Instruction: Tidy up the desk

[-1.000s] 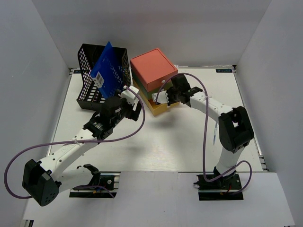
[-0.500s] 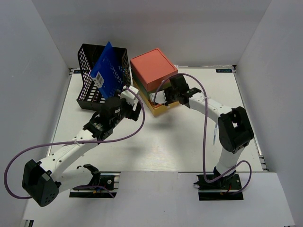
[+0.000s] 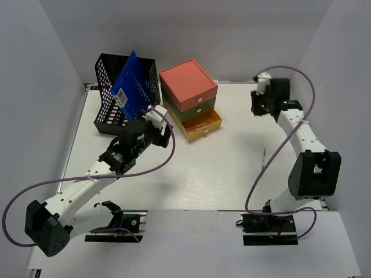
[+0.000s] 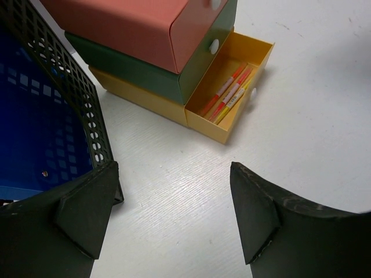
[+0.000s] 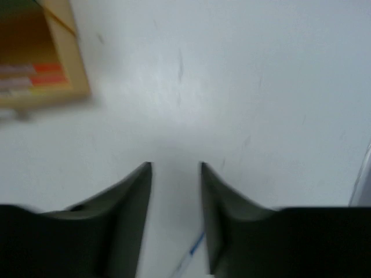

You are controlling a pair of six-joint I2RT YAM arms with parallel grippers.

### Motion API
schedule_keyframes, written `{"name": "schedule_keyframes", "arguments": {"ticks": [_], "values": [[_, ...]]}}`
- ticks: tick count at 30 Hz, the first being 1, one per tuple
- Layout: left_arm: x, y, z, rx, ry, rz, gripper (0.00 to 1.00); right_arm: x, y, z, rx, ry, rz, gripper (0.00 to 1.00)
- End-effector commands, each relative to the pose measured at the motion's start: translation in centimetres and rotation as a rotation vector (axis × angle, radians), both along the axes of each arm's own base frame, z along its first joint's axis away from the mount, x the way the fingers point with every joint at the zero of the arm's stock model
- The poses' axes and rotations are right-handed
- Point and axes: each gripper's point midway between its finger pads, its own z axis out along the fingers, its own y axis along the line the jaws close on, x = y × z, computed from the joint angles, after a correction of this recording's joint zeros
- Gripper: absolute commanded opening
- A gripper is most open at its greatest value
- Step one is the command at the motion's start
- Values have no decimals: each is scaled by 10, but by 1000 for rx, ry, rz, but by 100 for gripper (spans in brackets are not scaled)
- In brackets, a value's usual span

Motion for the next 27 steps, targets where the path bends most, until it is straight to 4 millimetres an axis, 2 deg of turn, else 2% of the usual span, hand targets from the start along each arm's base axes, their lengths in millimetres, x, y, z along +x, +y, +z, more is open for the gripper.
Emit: {"name": "schedule_keyframes", "arguments": {"ticks": [1, 3, 4, 6, 7, 10, 12, 18, 25, 27], "values": [[-5, 0, 24, -65, -53, -15, 87, -79, -31, -77, 215, 435, -149, 56], [-7, 0, 28, -77, -62, -20, 87, -91, -56, -80, 205, 446, -202, 83], [-8, -1, 30, -81, -64, -25, 88, -98, -61, -81, 176, 439, -192, 87], [-10, -2, 34, -91, -70, -38, 88, -105, -79, -86, 96, 432, -232, 89], [-11, -3, 34, -93, -69, -42, 88, -107, -81, -84, 76, 414, -223, 89], [-13, -3, 40, -107, -80, -51, 88, -126, -85, -107, 22, 494, -208, 89], [-14, -3, 43, -114, -88, -56, 88, -138, -87, -125, 1, 553, -212, 84], [-15, -3, 44, -115, -90, -54, 88, -150, -93, -163, -21, 617, -267, 69], [-15, 0, 46, -119, -102, -44, 88, -154, -90, -182, -2, 632, -293, 60], [-15, 0, 44, -114, -98, -44, 88, -163, -91, -193, -22, 656, -304, 53]]}}
